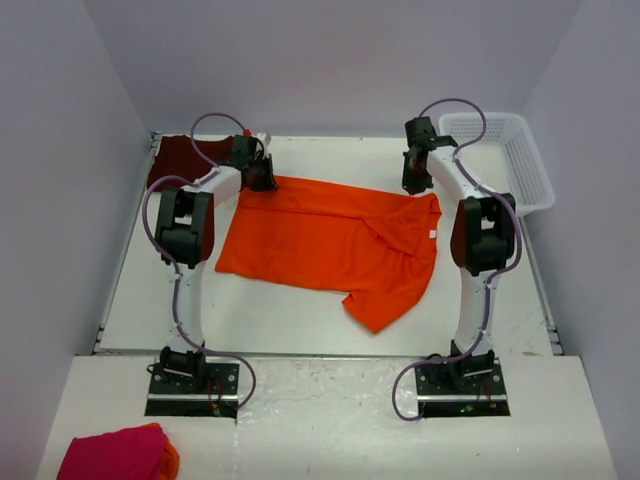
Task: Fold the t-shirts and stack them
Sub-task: Fold the flattened tshirt in 1/3 of the way
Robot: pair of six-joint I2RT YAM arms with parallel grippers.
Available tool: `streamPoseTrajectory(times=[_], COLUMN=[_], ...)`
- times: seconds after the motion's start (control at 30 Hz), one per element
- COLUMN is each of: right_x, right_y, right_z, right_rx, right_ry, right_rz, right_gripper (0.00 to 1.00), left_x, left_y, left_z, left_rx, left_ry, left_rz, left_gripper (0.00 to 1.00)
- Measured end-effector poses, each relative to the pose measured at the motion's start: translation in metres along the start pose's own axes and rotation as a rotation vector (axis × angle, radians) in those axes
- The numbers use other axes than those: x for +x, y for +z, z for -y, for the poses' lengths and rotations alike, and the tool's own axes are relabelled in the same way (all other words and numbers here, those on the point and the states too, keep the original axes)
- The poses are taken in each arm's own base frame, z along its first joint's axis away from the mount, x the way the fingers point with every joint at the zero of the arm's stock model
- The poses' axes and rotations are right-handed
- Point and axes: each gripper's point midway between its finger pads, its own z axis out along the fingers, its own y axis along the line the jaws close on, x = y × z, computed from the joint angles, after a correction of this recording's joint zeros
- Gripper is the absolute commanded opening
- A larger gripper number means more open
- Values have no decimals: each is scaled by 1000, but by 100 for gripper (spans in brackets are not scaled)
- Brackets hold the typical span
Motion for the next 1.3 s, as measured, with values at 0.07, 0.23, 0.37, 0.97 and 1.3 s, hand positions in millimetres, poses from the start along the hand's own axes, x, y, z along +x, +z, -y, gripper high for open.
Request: streamPoseTrajectory(times=[0.07,0.23,0.37,0.97,1.3], right_x=[6,28,43,24,19], right_y=[2,10,14,10,19], right_z=[0,7,12,22,11], right_rx=[-7,-7,1,-27,-77], right_ry=[2,6,10,78,95], right_rz=[-20,-68,-106,-65,-73], right_gripper=[36,40,40,40,31], left_x=[2,0,-2,-3,-3], left_y=[1,-3,-6,-8,-8], left_z=[-8,-21,-30,-32,-31], left_rx=[3,2,11,50,52], left_ry=[-18,-33,-46,-59,-59], left_rz=[7,37,56,65,65], left_gripper=[0,0,0,0,0])
